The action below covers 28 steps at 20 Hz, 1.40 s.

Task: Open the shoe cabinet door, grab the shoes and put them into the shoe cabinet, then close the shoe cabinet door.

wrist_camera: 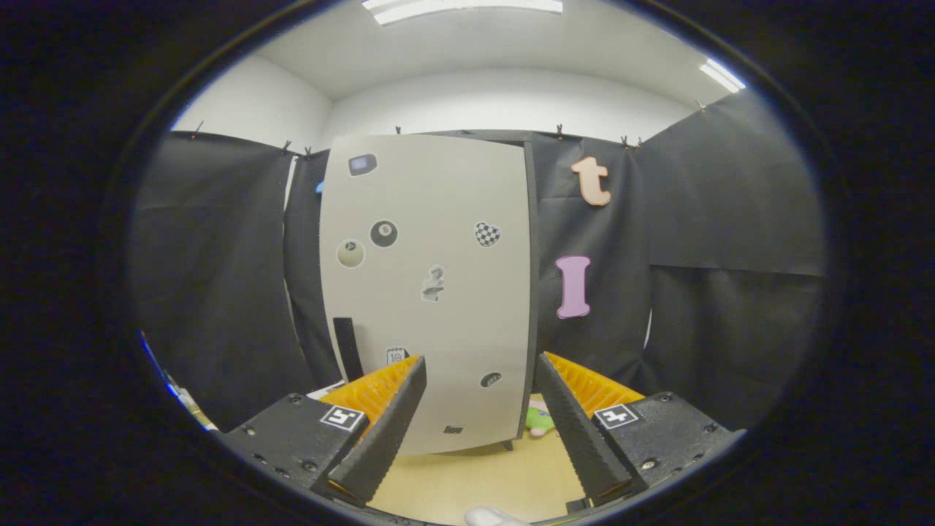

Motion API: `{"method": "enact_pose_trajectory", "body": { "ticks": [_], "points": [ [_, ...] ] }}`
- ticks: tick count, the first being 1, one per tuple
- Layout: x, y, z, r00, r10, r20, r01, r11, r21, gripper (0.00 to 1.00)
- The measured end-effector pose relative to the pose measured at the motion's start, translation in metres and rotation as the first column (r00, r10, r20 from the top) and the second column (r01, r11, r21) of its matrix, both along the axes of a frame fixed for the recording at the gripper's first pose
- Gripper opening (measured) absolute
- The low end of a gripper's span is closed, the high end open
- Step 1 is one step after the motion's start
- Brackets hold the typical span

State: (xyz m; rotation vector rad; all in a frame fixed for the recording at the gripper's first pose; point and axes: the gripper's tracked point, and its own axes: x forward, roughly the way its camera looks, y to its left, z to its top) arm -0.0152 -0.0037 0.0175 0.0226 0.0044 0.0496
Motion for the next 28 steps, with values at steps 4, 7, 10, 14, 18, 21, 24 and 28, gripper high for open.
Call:
{"method": "enact_pose_trajectory", "body": {
  "ticks": [4, 7, 10, 14, 18, 21, 24, 28],
  "points": [
    [-0.017, 0.000, 0.015, 1.000, -0.010, 0.002, 0.010, 1.000, 0.018, 0.99],
    [-0.033, 0.005, 0.021, 1.000, -0.013, 0.003, 0.013, 1.000, 0.013, 0.99],
    [-0.046, 0.013, 0.025, 1.000, -0.009, 0.004, 0.009, 1.000, -0.007, 0.99],
    [-0.058, 0.022, 0.025, 1.000, 0.001, 0.004, -0.001, 1.000, 0.002, 0.99],
    [-0.064, 0.022, 0.024, 1.000, -0.010, 0.001, 0.010, 1.000, 0.003, 0.99],
    [-0.066, 0.021, 0.025, 1.000, -0.017, 0.001, 0.017, 1.000, -0.001, 0.99],
    [-0.068, 0.020, 0.024, 1.000, -0.021, 0.005, 0.021, 1.000, 0.002, 0.99],
    [-0.069, 0.016, 0.027, 0.999, -0.031, 0.013, 0.031, 1.000, 0.002, 0.99]
  ]
}}
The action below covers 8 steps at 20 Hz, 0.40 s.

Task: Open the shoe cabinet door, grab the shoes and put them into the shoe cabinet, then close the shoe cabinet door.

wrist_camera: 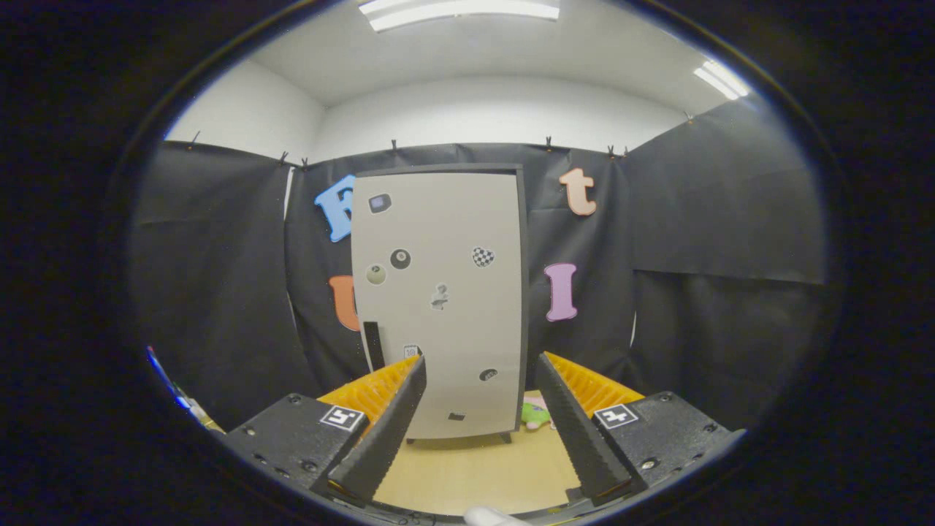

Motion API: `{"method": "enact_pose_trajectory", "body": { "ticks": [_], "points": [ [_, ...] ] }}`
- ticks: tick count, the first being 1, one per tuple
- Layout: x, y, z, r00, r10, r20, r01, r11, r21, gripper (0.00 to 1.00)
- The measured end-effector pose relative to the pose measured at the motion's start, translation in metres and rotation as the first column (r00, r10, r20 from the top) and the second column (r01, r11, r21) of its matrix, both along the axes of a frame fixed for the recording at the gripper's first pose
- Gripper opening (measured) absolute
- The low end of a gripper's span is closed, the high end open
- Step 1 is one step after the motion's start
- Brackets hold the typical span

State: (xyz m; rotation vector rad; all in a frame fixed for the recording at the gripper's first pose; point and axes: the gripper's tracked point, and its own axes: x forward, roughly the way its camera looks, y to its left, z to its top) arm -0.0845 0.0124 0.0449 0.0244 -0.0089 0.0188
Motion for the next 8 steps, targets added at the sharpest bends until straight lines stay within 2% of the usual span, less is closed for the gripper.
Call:
{"method": "enact_pose_trajectory", "body": {
  "ticks": [8],
  "points": [
    [0.0009, 0.0001, 0.0015, 1.000, -0.005, 0.005, 0.005, 1.000, -0.005, 0.99]
  ]
}}
